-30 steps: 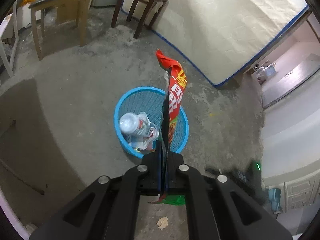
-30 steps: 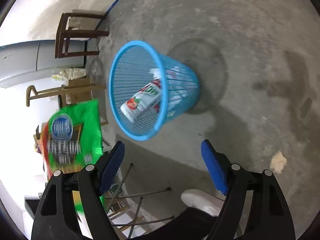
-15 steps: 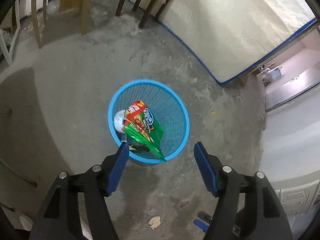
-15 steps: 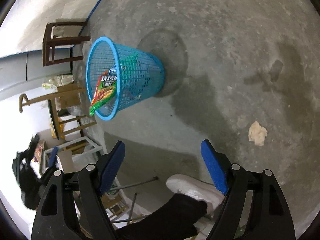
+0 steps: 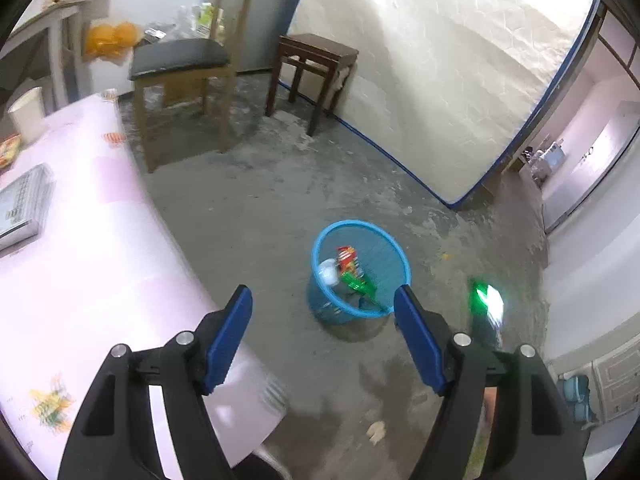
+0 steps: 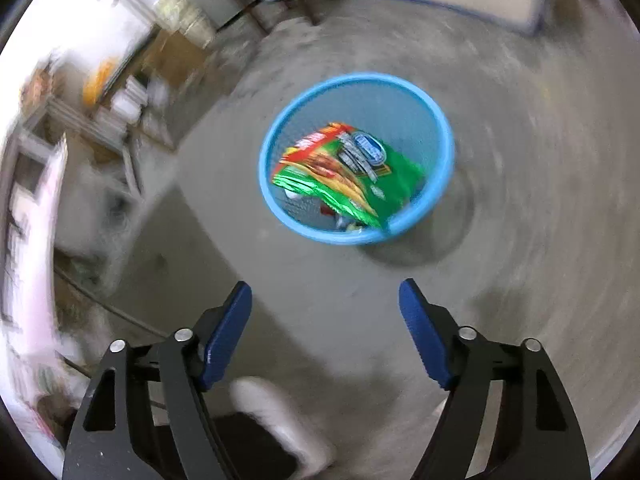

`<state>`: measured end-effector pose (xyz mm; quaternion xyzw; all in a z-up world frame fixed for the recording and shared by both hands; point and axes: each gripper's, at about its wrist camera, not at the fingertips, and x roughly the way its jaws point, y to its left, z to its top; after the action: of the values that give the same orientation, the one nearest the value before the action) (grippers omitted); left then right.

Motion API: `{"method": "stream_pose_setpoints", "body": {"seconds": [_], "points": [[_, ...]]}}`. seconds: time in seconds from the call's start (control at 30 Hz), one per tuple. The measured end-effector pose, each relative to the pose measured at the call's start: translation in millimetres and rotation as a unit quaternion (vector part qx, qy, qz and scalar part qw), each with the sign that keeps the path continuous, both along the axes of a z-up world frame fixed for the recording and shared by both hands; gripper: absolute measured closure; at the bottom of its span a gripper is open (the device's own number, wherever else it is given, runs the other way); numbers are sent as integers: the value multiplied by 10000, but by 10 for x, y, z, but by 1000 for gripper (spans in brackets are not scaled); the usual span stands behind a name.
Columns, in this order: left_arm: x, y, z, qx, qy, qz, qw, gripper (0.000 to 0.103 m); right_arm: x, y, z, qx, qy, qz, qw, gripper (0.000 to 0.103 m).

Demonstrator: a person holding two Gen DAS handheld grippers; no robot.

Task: Collect trash
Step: 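Push the chips bag down into the wastebasket with the right tool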

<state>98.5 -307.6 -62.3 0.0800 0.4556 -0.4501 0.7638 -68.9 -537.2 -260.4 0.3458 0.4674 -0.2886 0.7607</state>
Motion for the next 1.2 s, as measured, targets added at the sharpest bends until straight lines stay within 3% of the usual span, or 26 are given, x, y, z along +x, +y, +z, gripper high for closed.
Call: {"method": "stream_pose_setpoints", "body": {"seconds": [0.07, 0.17, 0.27, 0.3, 0.33, 0.5, 0.8, 0.97, 1.1, 1.17, 1.2], "points": [[-26, 366, 73, -42, -81, 7, 10000, 32, 397, -13, -108, -660, 727, 488, 9940, 36], [-64, 883, 137, -14, -187, 164, 9997, 32, 790, -119, -384, -957, 1460, 973, 9798, 47], [-49, 1431, 153, 138, -278, 611, 9977, 32, 996, -296, -709, -913, 1983, 1179, 9687, 75], [-48, 1554, 162, 178, -299, 732, 9967, 32, 1008, -361, -766, -854, 2086, 1140, 9676, 89], [-32, 1688, 171, 196, -318, 885, 9954, 32, 1002, -443, -841, -738, 2161, 1058, 9678, 97], [41, 2198, 196, 186, -353, 1520, 9876, 32, 949, -811, -918, -325, 1928, 449, 9797, 101], [160, 2486, 287, 56, -466, 1850, 9816, 32, 824, -1380, -875, 203, 969, -1307, 9865, 101], [166, 2547, 259, 60, -416, 1861, 9816, 32, 883, -1350, -858, 158, 758, -1342, 9879, 103], [183, 2525, 217, 42, -342, 1830, 9825, 32, 818, -1341, -844, 282, 645, -1264, 9895, 99], [206, 2527, 200, 22, -337, 1808, 9829, 32, 747, -1334, -837, 416, 579, -1205, 9902, 93], [212, 2526, 200, 17, -340, 1803, 9830, 32, 754, -1302, -808, 440, 537, -1150, 9909, 84]]}}
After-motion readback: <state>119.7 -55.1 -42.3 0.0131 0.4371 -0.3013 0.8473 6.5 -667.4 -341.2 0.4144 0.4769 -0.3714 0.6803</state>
